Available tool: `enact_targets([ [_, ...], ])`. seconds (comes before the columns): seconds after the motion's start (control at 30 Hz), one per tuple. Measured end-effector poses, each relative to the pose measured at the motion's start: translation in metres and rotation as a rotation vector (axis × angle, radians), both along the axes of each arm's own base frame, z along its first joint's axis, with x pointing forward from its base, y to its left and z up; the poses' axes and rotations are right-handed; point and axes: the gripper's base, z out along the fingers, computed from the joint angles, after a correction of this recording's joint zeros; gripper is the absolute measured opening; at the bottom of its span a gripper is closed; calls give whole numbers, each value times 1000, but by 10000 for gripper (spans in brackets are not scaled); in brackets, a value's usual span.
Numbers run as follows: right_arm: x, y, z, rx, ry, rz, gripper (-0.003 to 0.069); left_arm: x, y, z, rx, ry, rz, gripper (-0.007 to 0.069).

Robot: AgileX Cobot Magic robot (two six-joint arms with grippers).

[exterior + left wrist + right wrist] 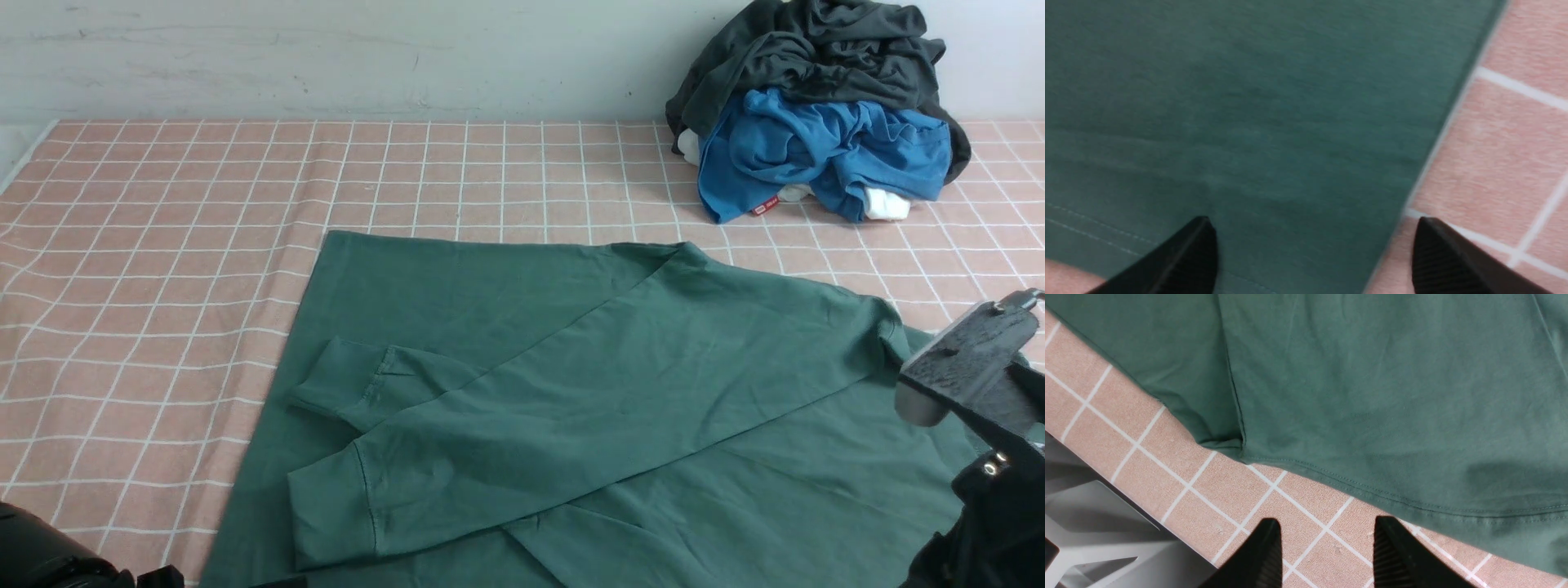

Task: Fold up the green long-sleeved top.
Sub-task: Use both arms simultaneously to clamp the lower edge of the clothing fabric

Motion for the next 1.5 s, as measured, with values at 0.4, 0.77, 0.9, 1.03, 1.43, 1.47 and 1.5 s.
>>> enact_targets([
  [0.4,0,0,0,0,0,0,294,13,-5,0,25,16,50,427],
  [0.77,0,0,0,0,0,0,294,29,-13,15,-6,-48,98,210],
  [0.9,0,0,0,0,-1,0,294,29,-13,8,25,9,102,150],
  [1.03,0,0,0,0,-2,3,294,28,-13,4,40,37,106,57],
  [1.43,-11,-1,-24,-23,37,206,316,17,-7,20,49,56,148,8],
  [1.47,-15,-2,-34,-23,51,252,337,16,-5,23,47,54,158,8],
  [1.5,-19,-3,-45,-23,61,300,361,14,-5,26,48,55,164,8],
])
